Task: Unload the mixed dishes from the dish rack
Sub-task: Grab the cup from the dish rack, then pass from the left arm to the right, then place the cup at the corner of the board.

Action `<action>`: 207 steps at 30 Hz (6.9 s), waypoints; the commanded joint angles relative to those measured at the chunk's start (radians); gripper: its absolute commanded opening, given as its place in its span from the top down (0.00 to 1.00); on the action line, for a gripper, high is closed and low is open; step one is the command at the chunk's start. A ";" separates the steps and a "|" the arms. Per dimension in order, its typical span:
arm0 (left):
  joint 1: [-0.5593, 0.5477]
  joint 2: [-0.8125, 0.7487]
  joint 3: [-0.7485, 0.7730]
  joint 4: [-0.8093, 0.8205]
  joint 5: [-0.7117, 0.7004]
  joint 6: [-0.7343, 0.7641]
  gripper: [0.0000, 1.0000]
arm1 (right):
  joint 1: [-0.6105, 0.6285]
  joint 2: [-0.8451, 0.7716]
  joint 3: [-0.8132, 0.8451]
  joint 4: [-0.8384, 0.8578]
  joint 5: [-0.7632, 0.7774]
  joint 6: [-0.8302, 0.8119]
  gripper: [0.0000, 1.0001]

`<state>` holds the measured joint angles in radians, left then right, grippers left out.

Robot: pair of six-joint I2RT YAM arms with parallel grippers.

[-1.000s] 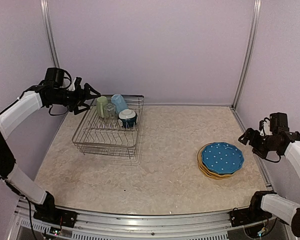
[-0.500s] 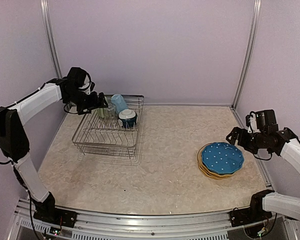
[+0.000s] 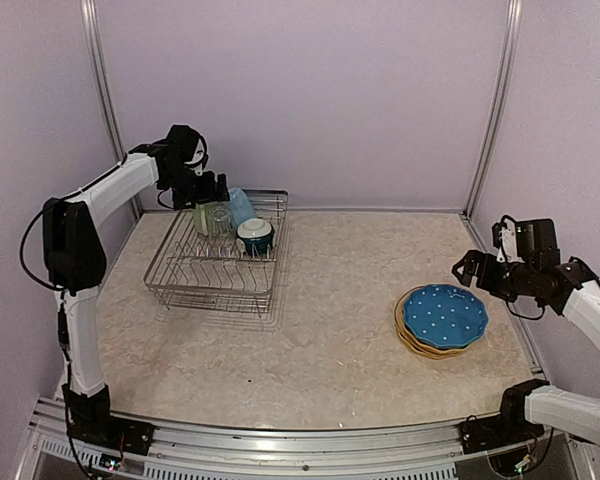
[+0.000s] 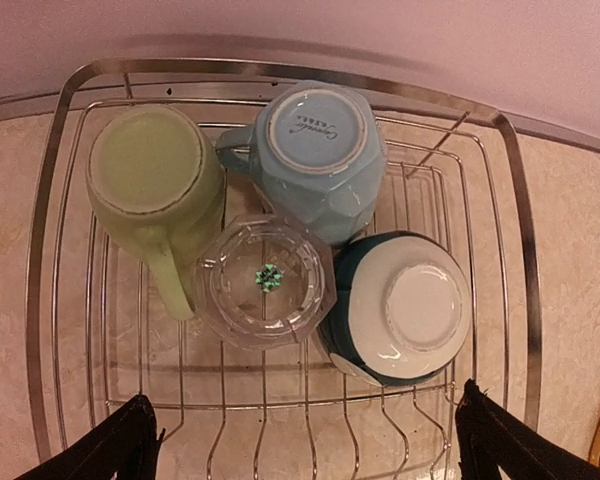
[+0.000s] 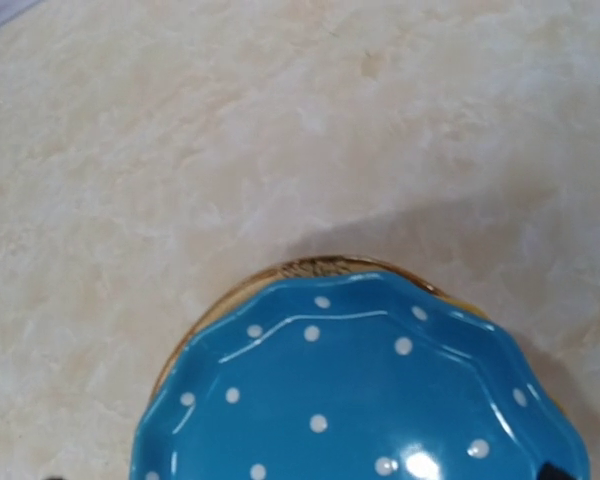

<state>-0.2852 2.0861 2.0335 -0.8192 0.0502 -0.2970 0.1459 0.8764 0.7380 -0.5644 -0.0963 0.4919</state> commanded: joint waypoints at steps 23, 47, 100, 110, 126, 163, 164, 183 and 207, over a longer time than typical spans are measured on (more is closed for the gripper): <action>-0.032 0.373 0.329 -0.125 -0.204 0.145 0.07 | 0.011 -0.071 -0.050 0.046 -0.034 -0.014 0.00; -0.047 0.420 0.385 -0.082 -0.208 0.200 0.28 | 0.011 -0.064 -0.068 0.060 -0.052 0.011 0.00; -0.044 -0.412 -0.426 0.373 0.647 -0.241 0.66 | 0.410 0.352 0.090 0.699 -0.162 0.419 0.00; -0.070 -0.405 -0.492 0.499 0.762 -0.361 0.66 | 0.558 0.726 0.286 1.138 -0.254 0.586 0.00; -0.102 -0.369 -0.594 0.678 0.808 -0.419 0.69 | 0.585 0.962 0.458 1.373 -0.310 0.790 0.20; -0.150 -0.382 -0.716 0.901 0.783 -0.285 0.20 | 0.587 0.957 0.376 1.674 -0.354 0.982 1.00; -0.148 -0.392 -0.716 0.892 0.766 -0.280 0.15 | 0.582 0.943 0.368 1.651 -0.351 0.963 1.00; -0.117 -0.377 -0.563 0.451 0.447 -0.339 0.03 | 0.425 0.675 0.453 0.476 -0.013 0.273 1.00; -0.146 -0.377 -0.499 0.361 0.390 -0.261 0.03 | 0.209 1.180 1.059 -0.469 0.426 -0.151 1.00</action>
<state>-0.4263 1.6989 1.5009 -0.4377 0.4438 -0.5762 0.3687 2.0140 1.7264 -0.9306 0.2684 0.3912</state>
